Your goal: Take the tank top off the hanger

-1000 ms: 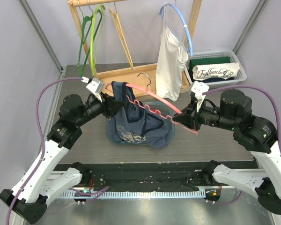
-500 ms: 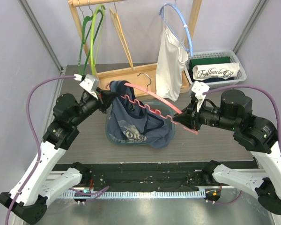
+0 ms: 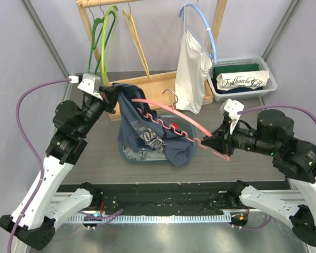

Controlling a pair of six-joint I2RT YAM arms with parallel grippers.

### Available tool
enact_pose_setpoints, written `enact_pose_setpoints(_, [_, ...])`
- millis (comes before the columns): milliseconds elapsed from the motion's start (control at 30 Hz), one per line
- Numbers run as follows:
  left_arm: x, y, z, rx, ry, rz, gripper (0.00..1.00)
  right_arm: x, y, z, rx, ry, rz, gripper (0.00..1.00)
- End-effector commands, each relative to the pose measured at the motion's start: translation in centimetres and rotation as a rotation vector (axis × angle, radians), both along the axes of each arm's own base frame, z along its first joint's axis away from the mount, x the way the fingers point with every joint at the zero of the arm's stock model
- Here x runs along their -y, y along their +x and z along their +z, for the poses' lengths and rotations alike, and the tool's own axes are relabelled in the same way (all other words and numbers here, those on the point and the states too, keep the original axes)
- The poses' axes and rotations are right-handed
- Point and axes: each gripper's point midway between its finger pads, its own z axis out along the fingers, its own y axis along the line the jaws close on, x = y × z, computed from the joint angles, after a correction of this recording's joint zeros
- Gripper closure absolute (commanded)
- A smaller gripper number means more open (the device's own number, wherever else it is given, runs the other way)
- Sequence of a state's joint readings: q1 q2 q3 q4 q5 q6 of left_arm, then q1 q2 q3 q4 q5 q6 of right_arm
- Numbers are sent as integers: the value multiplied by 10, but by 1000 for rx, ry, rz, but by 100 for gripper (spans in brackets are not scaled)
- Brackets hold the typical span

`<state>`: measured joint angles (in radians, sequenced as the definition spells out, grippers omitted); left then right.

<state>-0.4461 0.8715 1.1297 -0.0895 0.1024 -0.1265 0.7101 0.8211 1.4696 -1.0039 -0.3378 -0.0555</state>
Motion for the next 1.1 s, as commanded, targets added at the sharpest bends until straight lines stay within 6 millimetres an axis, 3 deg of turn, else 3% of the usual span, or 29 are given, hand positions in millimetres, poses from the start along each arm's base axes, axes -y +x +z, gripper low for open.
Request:
enact_pose_setpoints(0, [-24, 10, 19, 48, -36, 136, 100, 18, -19, 39, 90, 99, -21, 99])
enact_pose_setpoints(67, [-19, 11, 4, 7, -19, 114, 100, 32, -32, 60, 145, 147, -28, 99])
enact_pose_setpoints(167, [7, 4, -20, -74, 29, -16, 100, 46, -49, 88, 212, 214, -30, 99])
enact_pose_setpoints(300, [33, -6, -16, -40, 85, -113, 100, 52, -58, 114, 281, 282, -22, 99])
enact_pose_setpoints(400, [52, -12, 5, 35, 141, -173, 100, 53, -48, 128, 331, 308, -62, 99])
enact_pose_setpoints(433, [53, -15, 20, 90, 165, -175, 100, 54, -39, 135, 354, 320, -99, 99])
enact_pose_setpoints(533, [71, -14, 27, 98, 197, -196, 100, 49, -18, 143, 371, 307, -153, 99])
enact_pose_setpoints(667, [100, -14, 15, 93, 265, -239, 100, 53, 24, 140, 361, 240, -320, 99])
enact_pose_setpoints(767, [112, -1, -6, 49, 302, -220, 100, 63, 47, 136, 364, 205, -445, 99])
enact_pose_setpoints(800, [117, 7, -19, 28, 324, -214, 100, 65, 50, 136, 366, 206, -464, 99])
enact_pose_setpoints(867, [108, 25, -54, -29, 374, -113, 100, 67, 51, 138, 377, 222, -479, 99])
enact_pose_setpoints(900, [109, 28, -69, -34, 419, -114, 100, 69, 50, 139, 380, 227, -485, 99])
enact_pose_setpoints(933, [109, 30, -97, -73, 460, -114, 100, 69, 50, 138, 381, 231, -487, 99])
enact_pose_setpoints(1067, [112, 20, -144, -138, 508, -171, 100, 80, 47, 136, 384, 232, -527, 99])
